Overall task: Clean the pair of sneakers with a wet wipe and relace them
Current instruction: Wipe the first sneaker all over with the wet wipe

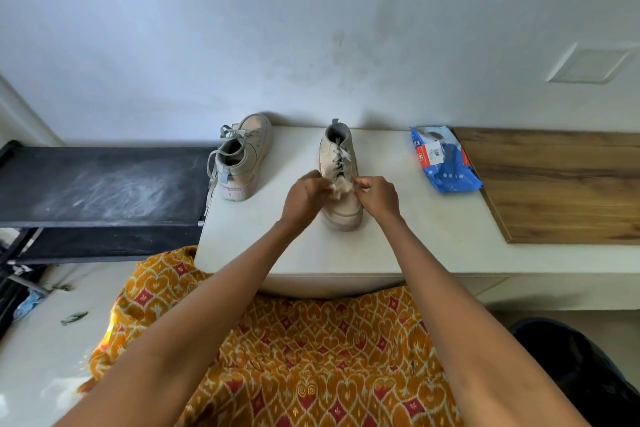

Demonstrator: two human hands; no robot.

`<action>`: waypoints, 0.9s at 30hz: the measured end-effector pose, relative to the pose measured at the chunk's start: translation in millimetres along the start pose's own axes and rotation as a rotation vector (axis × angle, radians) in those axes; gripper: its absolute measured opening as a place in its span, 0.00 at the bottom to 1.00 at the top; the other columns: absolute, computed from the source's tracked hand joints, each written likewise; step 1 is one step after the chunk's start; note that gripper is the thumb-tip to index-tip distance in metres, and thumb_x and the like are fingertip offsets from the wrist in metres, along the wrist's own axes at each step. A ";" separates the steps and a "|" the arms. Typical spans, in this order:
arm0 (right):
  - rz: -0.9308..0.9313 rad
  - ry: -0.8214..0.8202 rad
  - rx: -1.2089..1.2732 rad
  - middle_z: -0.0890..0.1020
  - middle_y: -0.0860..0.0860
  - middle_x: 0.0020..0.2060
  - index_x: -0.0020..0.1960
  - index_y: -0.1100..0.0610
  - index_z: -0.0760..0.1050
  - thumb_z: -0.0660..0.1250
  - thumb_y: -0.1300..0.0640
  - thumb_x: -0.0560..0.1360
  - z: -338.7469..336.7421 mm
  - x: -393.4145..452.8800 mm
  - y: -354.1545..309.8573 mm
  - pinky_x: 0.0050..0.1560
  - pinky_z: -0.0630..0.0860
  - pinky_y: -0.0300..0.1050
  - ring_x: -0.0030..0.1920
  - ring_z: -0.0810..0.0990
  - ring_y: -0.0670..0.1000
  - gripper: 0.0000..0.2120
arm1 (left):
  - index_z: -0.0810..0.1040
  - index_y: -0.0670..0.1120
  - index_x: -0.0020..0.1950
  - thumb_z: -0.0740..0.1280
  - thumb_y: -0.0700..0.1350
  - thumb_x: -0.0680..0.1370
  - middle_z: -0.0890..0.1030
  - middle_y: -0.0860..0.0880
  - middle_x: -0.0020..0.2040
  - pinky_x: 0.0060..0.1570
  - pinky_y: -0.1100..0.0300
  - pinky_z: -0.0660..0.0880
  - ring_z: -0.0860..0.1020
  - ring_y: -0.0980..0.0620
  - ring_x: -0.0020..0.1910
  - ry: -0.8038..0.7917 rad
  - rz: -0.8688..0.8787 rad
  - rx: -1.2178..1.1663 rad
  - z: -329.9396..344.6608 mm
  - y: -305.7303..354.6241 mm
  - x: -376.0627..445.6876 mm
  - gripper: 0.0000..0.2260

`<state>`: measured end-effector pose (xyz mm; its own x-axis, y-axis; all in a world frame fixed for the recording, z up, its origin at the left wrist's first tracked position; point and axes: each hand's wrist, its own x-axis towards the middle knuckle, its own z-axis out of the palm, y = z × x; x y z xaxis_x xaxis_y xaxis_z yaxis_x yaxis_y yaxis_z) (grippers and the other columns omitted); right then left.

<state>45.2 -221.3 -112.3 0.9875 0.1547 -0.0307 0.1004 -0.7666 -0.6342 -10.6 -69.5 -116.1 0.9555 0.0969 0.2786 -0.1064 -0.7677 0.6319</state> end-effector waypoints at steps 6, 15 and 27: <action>0.011 0.014 -0.031 0.83 0.58 0.52 0.57 0.53 0.80 0.64 0.54 0.76 1.0 -0.3 -1.8 0.48 0.75 0.49 0.54 0.79 0.61 0.12 | 0.81 0.37 0.47 0.67 0.42 0.75 0.79 0.40 0.46 0.38 0.55 0.68 0.77 0.41 0.44 -0.170 -0.092 0.169 21.5 24.8 20.0 0.08; 0.013 0.003 -0.009 0.83 0.57 0.52 0.57 0.53 0.80 0.66 0.55 0.75 0.8 -0.5 -1.2 0.44 0.72 0.44 0.54 0.79 0.60 0.12 | 0.82 0.38 0.47 0.68 0.36 0.72 0.82 0.39 0.47 0.41 0.57 0.69 0.79 0.40 0.46 -0.277 0.027 0.053 -3.0 12.6 14.1 0.06; 0.051 -0.020 0.080 0.82 0.57 0.55 0.60 0.55 0.79 0.67 0.59 0.74 -1.1 -6.0 -7.0 0.50 0.75 0.42 0.55 0.80 0.57 0.15 | 0.82 0.39 0.51 0.70 0.37 0.72 0.83 0.41 0.47 0.40 0.66 0.66 0.78 0.46 0.45 -0.406 -0.015 -0.008 -12.5 7.6 5.7 0.09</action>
<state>38.7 -217.6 -106.8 0.9883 0.1301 -0.0794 0.0394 -0.7214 -0.6914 -9.4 -66.8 -100.6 0.9878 -0.1509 -0.0376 -0.0922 -0.7629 0.6399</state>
